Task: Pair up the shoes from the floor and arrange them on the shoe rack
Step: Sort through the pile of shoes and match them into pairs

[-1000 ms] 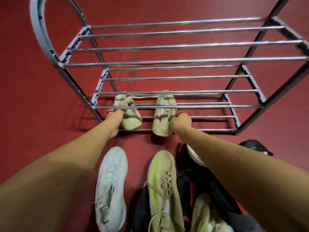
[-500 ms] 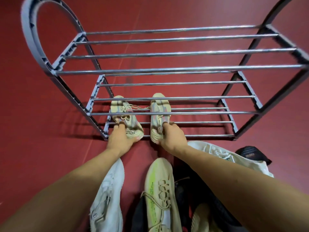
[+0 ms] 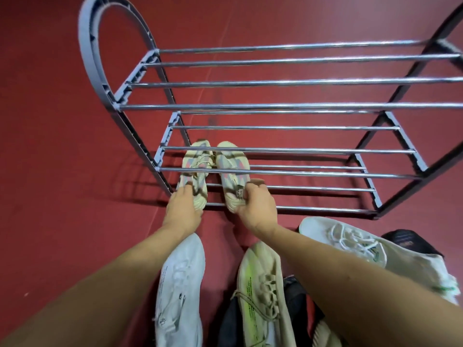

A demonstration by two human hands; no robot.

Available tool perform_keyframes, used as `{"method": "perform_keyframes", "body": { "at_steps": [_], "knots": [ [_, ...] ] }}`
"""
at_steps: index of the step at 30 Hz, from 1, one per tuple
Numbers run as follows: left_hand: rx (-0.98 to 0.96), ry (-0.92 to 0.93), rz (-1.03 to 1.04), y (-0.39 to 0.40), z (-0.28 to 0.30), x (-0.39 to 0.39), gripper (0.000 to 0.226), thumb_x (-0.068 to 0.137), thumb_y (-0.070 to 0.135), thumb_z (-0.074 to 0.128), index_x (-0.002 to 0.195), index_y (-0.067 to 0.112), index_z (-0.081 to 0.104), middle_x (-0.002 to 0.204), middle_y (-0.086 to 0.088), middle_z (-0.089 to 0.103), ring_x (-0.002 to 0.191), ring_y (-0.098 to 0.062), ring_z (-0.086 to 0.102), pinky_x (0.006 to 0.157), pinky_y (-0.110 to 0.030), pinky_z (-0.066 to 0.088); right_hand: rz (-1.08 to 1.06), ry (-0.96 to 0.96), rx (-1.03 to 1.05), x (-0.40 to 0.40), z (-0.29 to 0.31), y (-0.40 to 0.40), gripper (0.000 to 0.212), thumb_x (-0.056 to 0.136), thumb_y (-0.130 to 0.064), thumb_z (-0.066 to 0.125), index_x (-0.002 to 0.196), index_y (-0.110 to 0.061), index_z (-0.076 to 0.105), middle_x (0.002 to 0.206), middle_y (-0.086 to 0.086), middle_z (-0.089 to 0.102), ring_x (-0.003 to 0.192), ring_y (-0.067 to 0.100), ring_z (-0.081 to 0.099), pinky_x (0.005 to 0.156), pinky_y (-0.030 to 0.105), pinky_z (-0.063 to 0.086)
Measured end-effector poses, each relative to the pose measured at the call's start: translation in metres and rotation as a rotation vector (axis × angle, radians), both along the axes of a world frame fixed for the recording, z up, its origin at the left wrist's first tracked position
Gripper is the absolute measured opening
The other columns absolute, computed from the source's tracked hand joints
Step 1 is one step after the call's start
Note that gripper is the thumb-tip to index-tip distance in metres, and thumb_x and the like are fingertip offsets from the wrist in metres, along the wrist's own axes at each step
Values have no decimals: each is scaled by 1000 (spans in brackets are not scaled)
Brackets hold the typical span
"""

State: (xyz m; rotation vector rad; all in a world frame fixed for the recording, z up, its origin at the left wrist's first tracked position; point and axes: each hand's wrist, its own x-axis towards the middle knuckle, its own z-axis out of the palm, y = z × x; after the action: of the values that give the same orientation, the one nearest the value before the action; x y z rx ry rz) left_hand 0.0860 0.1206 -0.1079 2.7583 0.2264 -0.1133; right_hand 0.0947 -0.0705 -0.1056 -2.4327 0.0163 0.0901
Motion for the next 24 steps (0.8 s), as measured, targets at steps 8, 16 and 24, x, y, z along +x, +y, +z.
{"method": "perform_keyframes", "body": {
  "at_steps": [8, 16, 24],
  "knots": [
    [-77, 5, 75, -4, 1, 0, 51, 82, 7, 67, 130, 11, 48, 128, -13, 55, 117, -36, 54, 95, -41, 46, 16, 89, -4, 4, 2, 26, 17, 86, -25, 67, 79, -17, 53, 122, 8, 49, 93, 37, 65, 83, 40, 55],
    [-231, 7, 150, -5, 0, 3, 59, 81, 8, 66, 137, 12, 46, 133, -12, 56, 121, -35, 53, 97, -38, 45, 111, 125, 126, 4, -11, 27, 29, 82, 4, 49, 96, -12, 69, 124, 4, 46, 104, 30, 62, 97, 37, 51],
    [-268, -205, 384, -7, 1, -20, 37, 81, 5, 63, 117, 14, 55, 117, -10, 59, 106, -36, 60, 89, -44, 50, 271, 213, -314, 3, 4, 11, 74, 71, -48, 85, 125, -14, 48, 127, 10, 54, 117, 34, 57, 95, 43, 51]
  ]
}}
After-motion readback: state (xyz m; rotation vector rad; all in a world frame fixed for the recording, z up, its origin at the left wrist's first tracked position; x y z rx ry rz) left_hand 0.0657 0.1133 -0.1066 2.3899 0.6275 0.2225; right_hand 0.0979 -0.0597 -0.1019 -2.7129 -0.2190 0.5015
